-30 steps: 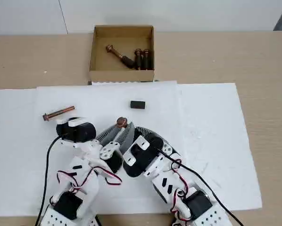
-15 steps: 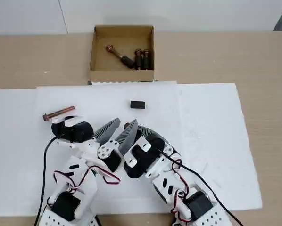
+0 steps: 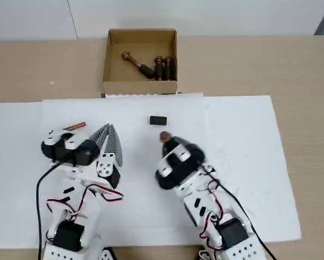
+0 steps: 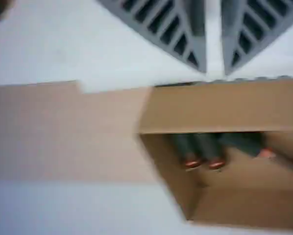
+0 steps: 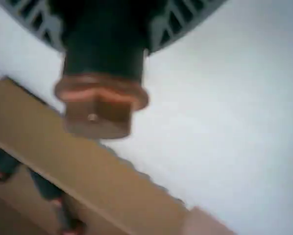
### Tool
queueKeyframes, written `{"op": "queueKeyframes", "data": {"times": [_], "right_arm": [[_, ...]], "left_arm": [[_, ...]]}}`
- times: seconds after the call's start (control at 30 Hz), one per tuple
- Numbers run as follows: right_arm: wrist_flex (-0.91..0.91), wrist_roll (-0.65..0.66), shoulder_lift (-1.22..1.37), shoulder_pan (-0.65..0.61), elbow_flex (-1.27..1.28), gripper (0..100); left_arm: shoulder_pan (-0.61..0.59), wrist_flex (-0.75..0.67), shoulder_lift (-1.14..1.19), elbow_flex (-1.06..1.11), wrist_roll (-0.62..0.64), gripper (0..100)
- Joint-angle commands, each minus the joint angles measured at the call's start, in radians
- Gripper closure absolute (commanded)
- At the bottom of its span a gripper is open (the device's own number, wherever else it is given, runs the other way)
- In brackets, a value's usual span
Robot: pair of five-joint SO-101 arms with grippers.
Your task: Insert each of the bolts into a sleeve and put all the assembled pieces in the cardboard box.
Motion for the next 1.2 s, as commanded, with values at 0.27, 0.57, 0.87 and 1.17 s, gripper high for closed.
{"op": "queueKeyframes", "data": {"times": [0.27,0.57,0.87,1.17], "right_arm": [[0.147,-0.206,-0.035,0.163,-0.048,99.5],[0.398,-0.339,-0.033,0.166,-0.201,99.5],[0.463,-0.347,0.076,0.166,-0.362,99.5],[0.418,-0.399,0.702,0.165,-0.853,99.5]], "left_arm": [[-0.146,0.14,-0.008,0.082,-0.124,99],[-0.207,0.288,-0.008,0.082,-0.126,99],[-0.207,0.292,-0.008,0.082,-0.126,99],[-0.207,0.293,-0.008,0.082,-0.126,99]]}}
